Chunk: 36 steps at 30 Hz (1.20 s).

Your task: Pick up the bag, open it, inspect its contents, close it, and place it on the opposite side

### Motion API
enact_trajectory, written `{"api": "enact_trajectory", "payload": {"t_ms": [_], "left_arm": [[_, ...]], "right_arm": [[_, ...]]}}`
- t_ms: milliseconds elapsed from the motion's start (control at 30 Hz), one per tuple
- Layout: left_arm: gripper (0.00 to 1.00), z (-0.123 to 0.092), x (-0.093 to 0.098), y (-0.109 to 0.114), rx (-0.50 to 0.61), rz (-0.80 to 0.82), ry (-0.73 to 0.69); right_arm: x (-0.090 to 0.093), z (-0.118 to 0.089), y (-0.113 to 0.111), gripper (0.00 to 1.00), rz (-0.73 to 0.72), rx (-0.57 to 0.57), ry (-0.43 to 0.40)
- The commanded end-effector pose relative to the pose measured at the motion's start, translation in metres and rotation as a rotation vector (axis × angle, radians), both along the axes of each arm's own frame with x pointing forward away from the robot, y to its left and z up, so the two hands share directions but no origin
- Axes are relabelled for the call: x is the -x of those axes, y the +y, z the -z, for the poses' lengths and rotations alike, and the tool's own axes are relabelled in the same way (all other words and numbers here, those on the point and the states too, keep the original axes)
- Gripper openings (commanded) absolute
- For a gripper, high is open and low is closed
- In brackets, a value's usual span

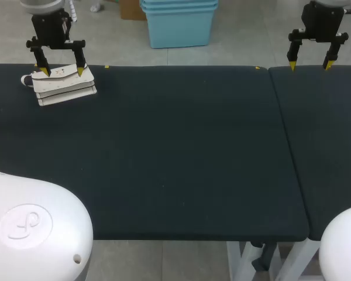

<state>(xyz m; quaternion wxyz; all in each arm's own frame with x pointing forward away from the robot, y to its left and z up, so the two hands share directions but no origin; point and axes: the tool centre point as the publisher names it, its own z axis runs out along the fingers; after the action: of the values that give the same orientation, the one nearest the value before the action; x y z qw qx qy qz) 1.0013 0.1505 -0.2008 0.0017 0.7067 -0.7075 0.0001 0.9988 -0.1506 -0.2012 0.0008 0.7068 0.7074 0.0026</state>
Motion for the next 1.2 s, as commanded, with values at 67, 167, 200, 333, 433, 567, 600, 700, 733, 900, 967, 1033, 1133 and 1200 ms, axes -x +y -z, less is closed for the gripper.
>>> {"api": "enact_trajectory", "payload": {"t_ms": [67,167,200,333,433,567,600,700,733,900,967,1033,1133,1200], "left_arm": [[1.0,0.0,0.0,0.0,-0.001,-0.001,0.0],[1.0,0.0,0.0,0.0,-0.001,-0.001,0.0],[1.0,0.0,0.0,0.0,-0.001,-0.001,0.0],[1.0,0.0,0.0,0.0,-0.001,-0.001,0.0],[1.0,0.0,0.0,0.0,-0.001,-0.001,0.0],[1.0,0.0,0.0,0.0,-0.001,-0.001,0.0],[1.0,-0.001,0.001,0.0,0.003,0.007,0.004],[1.0,-0.003,0.004,0.002,0.063,0.049,0.006],[1.0,-0.003,0.005,0.005,0.082,0.061,0.007],[1.0,-0.002,0.012,0.016,0.152,0.133,0.017],[1.0,0.001,0.013,0.023,0.158,0.127,0.022],[1.0,0.003,0.014,0.031,0.176,0.115,0.03],[1.0,0.007,0.013,0.044,0.202,0.064,0.027],[1.0,0.008,0.013,0.051,0.222,0.029,0.022]], "right_arm": [[-0.001,-0.001,0.0,1.0,0.0,0.001,0.004],[-0.001,-0.001,0.0,1.0,0.0,0.001,0.004],[-0.001,-0.001,0.0,1.0,0.0,0.001,0.004],[-0.001,-0.001,0.0,1.0,0.0,0.001,0.004],[-0.001,-0.001,0.0,1.0,0.0,0.001,0.004],[-0.001,-0.001,0.0,1.0,0.0,0.001,0.004],[-0.001,-0.001,0.0,1.0,0.0,0.001,0.004],[0.002,0.0,0.006,1.0,-0.099,-0.005,-0.02],[0.004,0.0,0.011,1.0,-0.156,-0.004,-0.041],[0.021,0.009,0.029,1.0,-0.441,-0.013,-0.141],[0.028,0.015,0.035,1.0,-0.535,-0.006,-0.17],[0.037,0.02,0.041,1.0,-0.652,-0.011,-0.233],[0.05,0.027,0.049,1.0,-0.8,-0.04,-0.331],[0.056,0.03,0.052,1.0,-0.872,-0.052,-0.375]]}}
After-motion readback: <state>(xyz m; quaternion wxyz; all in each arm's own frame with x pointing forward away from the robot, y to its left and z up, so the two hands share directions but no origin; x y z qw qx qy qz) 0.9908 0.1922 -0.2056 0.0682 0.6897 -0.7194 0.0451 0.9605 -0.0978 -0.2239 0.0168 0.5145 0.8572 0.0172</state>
